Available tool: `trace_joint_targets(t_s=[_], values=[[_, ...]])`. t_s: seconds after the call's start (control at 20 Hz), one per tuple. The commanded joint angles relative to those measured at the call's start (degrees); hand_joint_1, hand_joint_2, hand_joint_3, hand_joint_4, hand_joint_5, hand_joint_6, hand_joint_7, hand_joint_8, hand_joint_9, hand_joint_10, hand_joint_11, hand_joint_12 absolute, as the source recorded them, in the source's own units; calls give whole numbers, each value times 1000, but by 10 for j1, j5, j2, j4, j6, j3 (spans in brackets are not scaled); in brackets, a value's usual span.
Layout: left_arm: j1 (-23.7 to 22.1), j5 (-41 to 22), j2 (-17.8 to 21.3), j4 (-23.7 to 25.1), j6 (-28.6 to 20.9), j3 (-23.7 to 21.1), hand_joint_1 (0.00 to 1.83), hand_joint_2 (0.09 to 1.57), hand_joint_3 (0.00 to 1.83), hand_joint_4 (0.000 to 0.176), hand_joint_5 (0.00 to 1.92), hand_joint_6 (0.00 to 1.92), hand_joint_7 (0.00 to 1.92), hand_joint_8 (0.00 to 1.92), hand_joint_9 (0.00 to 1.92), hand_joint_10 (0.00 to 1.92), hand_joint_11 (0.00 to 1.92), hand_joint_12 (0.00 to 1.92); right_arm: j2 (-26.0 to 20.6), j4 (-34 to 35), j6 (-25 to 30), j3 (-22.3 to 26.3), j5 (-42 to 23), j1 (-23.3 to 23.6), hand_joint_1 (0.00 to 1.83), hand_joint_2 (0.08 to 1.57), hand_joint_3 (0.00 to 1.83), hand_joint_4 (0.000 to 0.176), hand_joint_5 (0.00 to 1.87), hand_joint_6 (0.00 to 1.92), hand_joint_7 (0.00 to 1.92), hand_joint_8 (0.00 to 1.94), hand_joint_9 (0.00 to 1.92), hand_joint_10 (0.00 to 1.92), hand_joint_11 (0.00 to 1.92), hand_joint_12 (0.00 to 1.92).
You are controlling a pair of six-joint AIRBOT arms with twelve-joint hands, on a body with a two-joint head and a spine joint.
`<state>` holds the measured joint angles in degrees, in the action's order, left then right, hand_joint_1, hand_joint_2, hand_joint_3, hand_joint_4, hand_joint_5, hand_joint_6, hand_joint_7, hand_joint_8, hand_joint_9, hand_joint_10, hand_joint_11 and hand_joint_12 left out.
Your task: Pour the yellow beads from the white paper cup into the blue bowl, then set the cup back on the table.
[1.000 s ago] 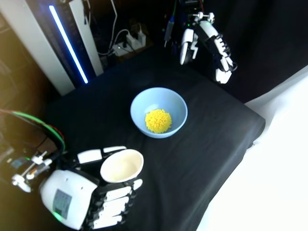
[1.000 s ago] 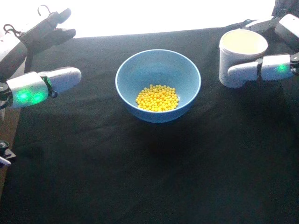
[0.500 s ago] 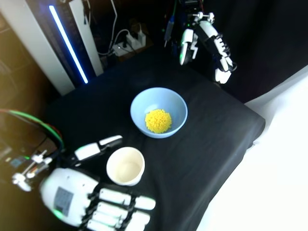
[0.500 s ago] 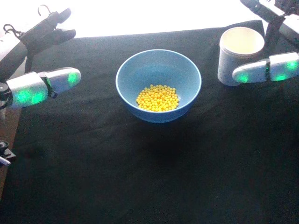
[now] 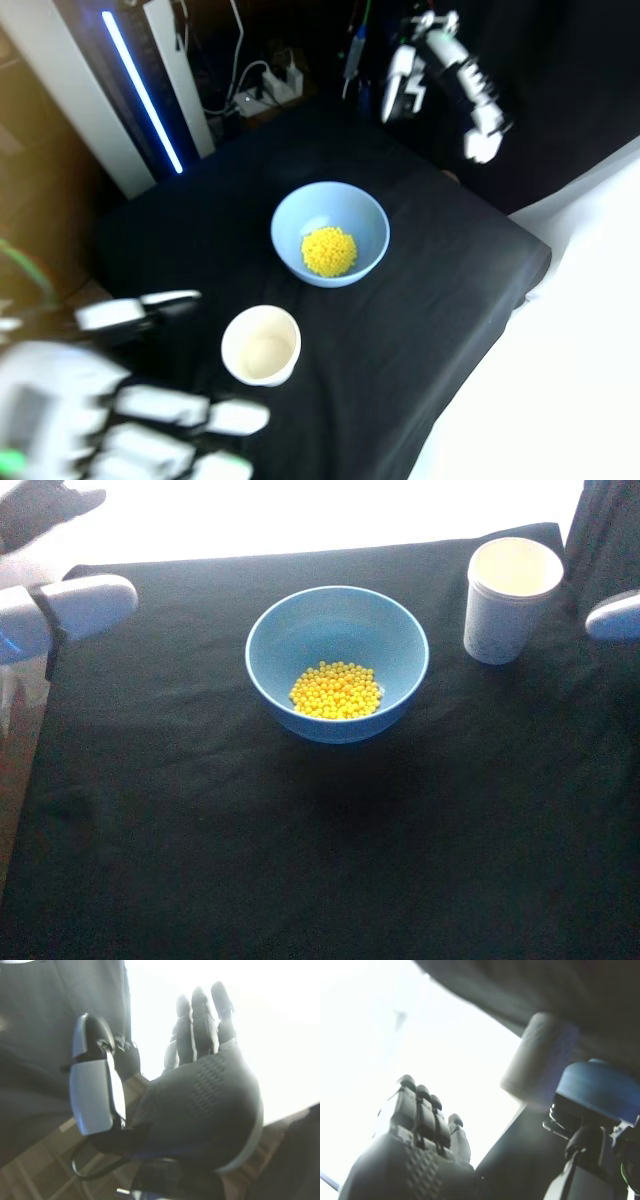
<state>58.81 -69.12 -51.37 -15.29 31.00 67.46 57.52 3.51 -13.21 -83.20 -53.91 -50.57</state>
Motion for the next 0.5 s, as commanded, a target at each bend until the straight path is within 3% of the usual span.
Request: trace_joint_targets(t_s=[0.0,0.15,0.3,0.35,0.45], values=[[-1,-94,10,-8,3,-7,443,883,0,66,0,0,261,3,191,1,0,368,-10,14,-8,14,-98,9,724,566,1,176,0,0,0,0,0,0,0,0],[12,-134,40,-24,15,-31,446,868,0,56,0,0,199,0,142,0,0,349,-50,37,-68,70,-137,9,704,560,0,176,0,0,0,0,0,0,0,0],[16,-157,53,-30,21,-39,471,855,0,61,0,0,173,1,108,2,0,281,-57,54,-70,79,-170,9,766,556,0,176,0,0,0,0,0,0,0,0],[17,-163,56,-31,23,-39,502,850,0,70,0,0,193,5,101,0,0,248,-53,57,-70,79,-180,8,812,541,0,176,0,0,0,0,0,0,0,0],[20,-173,64,-32,23,-42,519,851,0,51,0,0,210,3,128,4,0,329,-49,57,-70,81,-188,8,822,556,0,176,0,0,0,0,0,0,0,0]])
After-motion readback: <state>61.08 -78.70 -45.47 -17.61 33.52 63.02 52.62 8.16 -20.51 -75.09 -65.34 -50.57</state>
